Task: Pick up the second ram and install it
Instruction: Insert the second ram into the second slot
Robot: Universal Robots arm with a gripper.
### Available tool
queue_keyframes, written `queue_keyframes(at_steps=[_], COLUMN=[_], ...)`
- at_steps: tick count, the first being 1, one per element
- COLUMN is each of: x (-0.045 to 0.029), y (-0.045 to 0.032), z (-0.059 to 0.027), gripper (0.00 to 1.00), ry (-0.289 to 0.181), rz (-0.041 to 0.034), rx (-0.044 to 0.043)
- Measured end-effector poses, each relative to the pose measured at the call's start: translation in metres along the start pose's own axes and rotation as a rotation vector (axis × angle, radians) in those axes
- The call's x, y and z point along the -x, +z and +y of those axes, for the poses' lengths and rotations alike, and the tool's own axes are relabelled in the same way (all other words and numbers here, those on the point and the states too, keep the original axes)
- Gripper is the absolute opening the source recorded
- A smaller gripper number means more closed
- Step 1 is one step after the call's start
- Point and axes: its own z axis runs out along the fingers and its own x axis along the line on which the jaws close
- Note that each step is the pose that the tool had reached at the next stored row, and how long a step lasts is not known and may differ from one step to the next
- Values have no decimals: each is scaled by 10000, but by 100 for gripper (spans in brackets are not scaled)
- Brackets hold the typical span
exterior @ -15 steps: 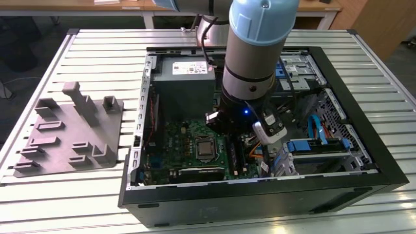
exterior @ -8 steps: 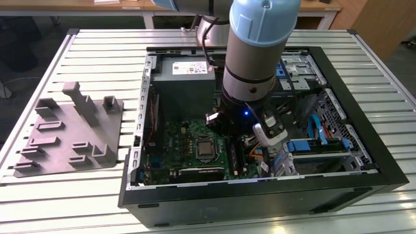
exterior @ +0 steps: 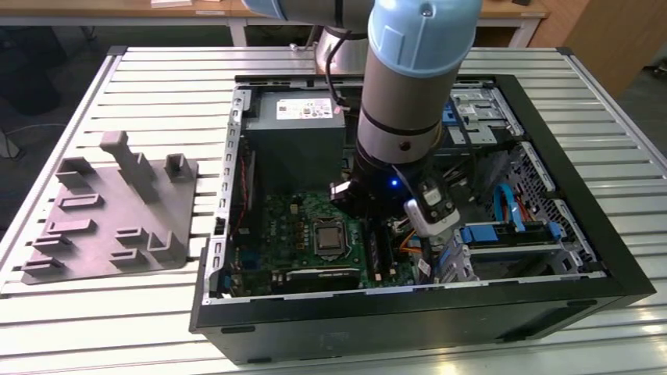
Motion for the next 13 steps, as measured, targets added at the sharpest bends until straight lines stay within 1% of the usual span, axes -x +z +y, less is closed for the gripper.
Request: queue_keyframes(at_steps=[13], x=[3], y=[50], z=[3], gripper=[14], ry=[6], rz=[-1], rx=[-33])
